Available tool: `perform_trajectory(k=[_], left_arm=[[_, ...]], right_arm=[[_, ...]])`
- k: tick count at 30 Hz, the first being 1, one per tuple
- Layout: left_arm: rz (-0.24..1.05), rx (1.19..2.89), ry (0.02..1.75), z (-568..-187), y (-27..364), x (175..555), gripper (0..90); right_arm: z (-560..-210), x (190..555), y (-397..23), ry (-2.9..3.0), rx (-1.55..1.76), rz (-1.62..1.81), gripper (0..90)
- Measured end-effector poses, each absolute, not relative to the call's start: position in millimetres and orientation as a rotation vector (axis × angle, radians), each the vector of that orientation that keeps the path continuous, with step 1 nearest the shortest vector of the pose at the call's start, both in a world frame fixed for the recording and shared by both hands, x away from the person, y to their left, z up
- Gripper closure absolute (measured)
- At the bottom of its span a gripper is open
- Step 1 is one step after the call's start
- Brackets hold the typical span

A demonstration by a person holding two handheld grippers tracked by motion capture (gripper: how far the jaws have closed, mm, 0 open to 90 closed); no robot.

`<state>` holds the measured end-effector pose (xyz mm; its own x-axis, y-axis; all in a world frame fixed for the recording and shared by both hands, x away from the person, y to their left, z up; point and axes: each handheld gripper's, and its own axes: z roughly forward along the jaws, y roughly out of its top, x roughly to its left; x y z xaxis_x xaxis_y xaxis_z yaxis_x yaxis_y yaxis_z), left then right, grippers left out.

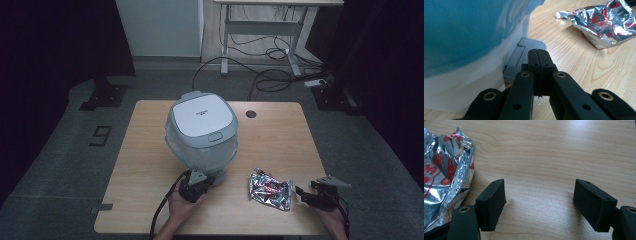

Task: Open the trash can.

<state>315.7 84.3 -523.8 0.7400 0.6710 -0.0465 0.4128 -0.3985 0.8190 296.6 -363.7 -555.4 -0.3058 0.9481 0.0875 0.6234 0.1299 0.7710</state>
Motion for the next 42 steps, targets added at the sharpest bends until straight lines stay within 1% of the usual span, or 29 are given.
perform_trajectory(k=[6, 11, 15, 42], left_arm=[[0.369, 2.068, 0.821, -529.3, 81.9, 318.7, 90.0], [0.369, 2.067, 0.824, -530.7, 81.5, 319.9, 90.0], [0.396, 2.079, 0.819, -532.3, 79.5, 318.2, 90.0], [0.423, 2.104, 0.858, -536.7, 73.7, 316.0, 90.0]], right_arm=[[-554.9, 295.1, -362.3, 1.982, 1.486, 1.014, 26.6], [-554.9, 295.3, -360.6, 1.991, 1.464, 0.996, 26.7], [-555.1, 295.9, -361.2, 1.998, 1.473, 1.002, 26.7], [-555.5, 296.7, -359.8, 2.016, 1.466, 0.987, 26.7]])
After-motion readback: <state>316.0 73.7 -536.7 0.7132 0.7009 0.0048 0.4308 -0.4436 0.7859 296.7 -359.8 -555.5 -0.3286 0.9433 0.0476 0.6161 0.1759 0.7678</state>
